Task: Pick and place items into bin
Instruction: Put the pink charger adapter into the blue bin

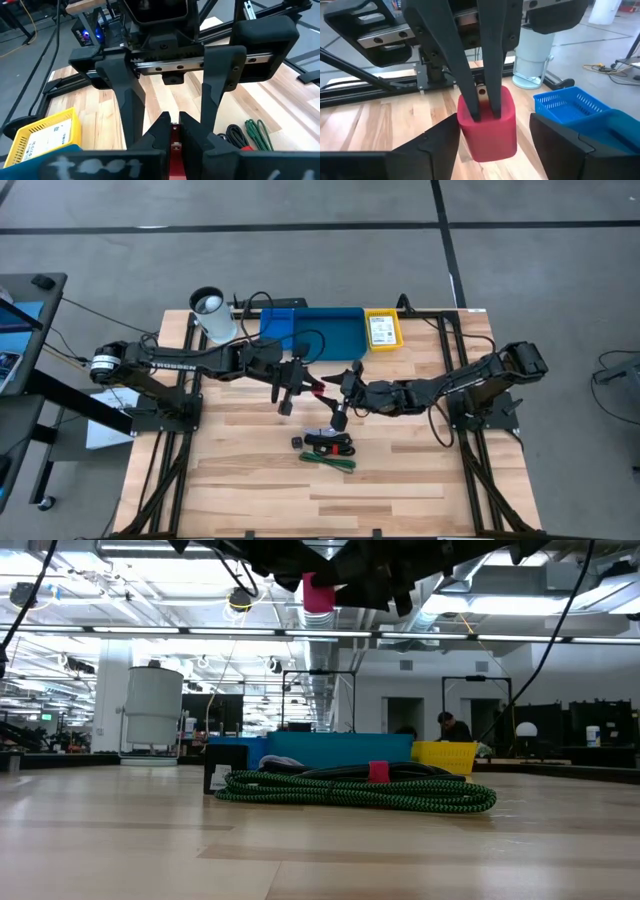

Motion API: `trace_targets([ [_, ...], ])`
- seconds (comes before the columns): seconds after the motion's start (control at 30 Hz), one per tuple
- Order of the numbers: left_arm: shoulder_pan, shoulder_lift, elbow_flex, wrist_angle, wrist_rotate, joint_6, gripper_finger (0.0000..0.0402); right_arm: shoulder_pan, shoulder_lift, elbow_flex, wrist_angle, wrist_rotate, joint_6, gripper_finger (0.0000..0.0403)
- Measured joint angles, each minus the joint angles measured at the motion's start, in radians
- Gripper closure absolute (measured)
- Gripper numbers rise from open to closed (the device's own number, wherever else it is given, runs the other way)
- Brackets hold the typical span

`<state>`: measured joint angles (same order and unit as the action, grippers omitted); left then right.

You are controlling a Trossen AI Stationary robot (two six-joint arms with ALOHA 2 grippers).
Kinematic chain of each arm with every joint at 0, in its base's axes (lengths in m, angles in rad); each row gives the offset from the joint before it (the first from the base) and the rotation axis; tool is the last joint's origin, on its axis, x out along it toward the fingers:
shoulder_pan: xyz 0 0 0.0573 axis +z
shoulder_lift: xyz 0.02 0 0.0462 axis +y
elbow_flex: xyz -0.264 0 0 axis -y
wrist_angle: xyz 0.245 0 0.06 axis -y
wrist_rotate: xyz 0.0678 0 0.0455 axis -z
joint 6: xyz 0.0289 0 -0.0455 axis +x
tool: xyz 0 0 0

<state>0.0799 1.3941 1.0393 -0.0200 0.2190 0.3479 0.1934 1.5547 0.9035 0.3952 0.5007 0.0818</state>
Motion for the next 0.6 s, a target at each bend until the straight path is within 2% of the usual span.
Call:
trace_targets([
  [0.3,0.019,-0.009,0.000,-0.025,-0.045,0.028,0.0396,-0.014,0.001,-0.002,-0.028,-0.002,0.007,0.0163],
  [0.6,0.116,-0.086,0.000,-0.071,-0.062,0.039,0.0396,-0.036,0.002,-0.002,-0.046,-0.002,0.007,0.0163],
])
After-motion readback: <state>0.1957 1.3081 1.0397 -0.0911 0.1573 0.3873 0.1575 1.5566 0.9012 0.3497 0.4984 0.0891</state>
